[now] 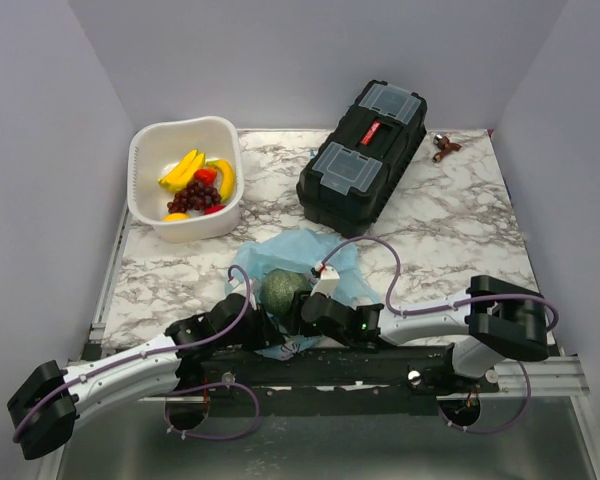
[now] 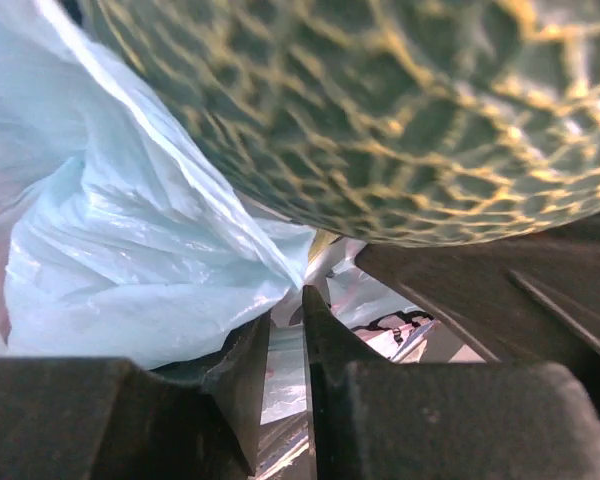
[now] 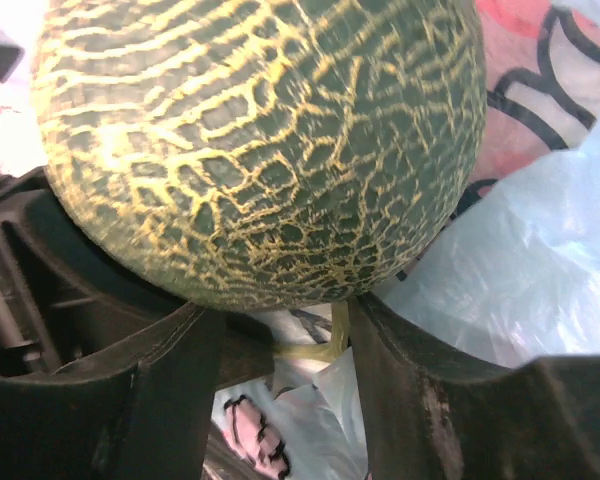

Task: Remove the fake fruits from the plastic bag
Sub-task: Take out the fake fruit from the plastic bag.

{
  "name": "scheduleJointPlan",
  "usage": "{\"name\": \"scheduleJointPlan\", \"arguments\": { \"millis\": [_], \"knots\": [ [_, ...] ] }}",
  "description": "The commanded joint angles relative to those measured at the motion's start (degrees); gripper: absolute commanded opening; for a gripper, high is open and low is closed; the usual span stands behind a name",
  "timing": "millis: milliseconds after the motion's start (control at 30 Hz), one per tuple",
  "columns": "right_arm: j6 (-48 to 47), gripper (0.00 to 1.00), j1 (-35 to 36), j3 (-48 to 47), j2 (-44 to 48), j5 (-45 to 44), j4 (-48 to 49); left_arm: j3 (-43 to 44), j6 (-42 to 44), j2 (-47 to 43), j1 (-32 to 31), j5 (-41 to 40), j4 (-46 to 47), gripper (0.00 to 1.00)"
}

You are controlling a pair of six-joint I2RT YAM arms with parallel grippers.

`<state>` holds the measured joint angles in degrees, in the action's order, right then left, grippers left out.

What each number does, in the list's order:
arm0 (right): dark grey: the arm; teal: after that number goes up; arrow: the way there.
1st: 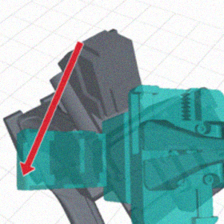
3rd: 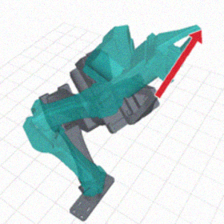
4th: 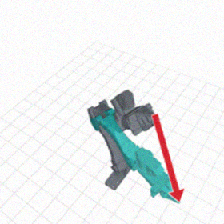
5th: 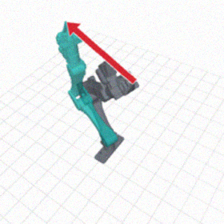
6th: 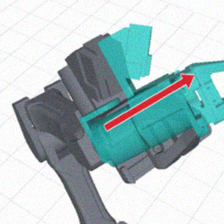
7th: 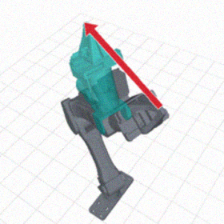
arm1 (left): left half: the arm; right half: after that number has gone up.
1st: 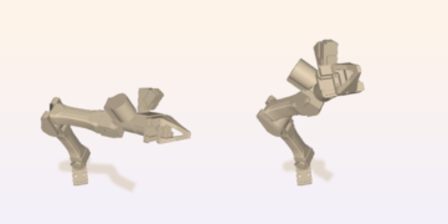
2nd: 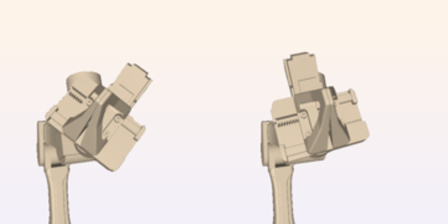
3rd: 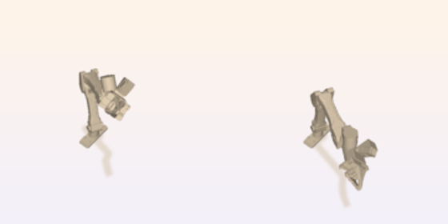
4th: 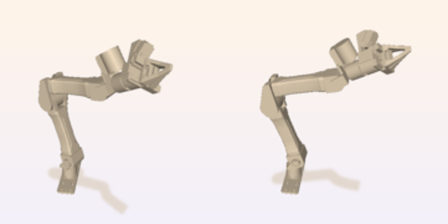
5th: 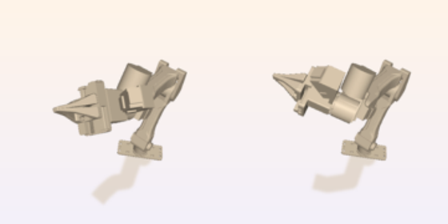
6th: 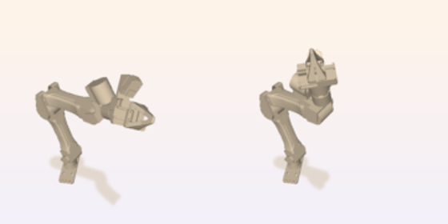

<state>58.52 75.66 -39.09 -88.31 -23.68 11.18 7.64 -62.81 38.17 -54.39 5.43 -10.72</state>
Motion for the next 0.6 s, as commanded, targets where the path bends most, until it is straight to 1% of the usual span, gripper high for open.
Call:
{"name": "scheduleJointPlan", "arguments": {
  "millis": [0,67,167,267,333,433,467,500,567],
  "knots": [
    [3.88,0.5,0.08,1.56,-2.62,-2.38,0.93,-1.06,1.95,0.73,-0.28,3.78,4.83,0.17],
    [3.56,0.5,0.08,1.39,-3.19,-3.44,0.68,-0.72,2.91,1.88,-0.27,4.48,5.42,0.18],
    [2.01,0.5,0.09,0.33,-5.14,-4.5,1.24,-0.1,3.54,4.24,-0.29,4.9,6.58,0.24],
    [1.39,0.5,0.08,-1.81,-8.3,-7.04,0.83,0.63,4.03,6.78,-0.28,6.44,9.83,0.25],
    [0.47,0.5,0.08,-3.73,-10.66,-9.09,0.43,1.98,4.89,8.61,-0.28,7.04,9.97,0.25],
    [-2.51,0.39,0.19,-7.74,-14.18,-13.23,-4.39,3.22,5.59,10.31,-0.28,7.6,9.58,0.24],
    [-3.21,0.37,0.36,-8.8,-15.45,-14.62,-5.86,3.17,5.46,10.34,-0.28,7.59,9.44,0.24],
    [-3.13,0.35,0.37,-9.48,-16.24,-16.13,-8.0,2.88,5.2,10.07,-0.28,7.45,9.27,0.24],
    [-4.12,0.27,0.36,-9.74,-16.98,-17.47,-9.41,2.18,4.65,8.79,-0.23,6.78,8.52,0.24]
  ]
}}
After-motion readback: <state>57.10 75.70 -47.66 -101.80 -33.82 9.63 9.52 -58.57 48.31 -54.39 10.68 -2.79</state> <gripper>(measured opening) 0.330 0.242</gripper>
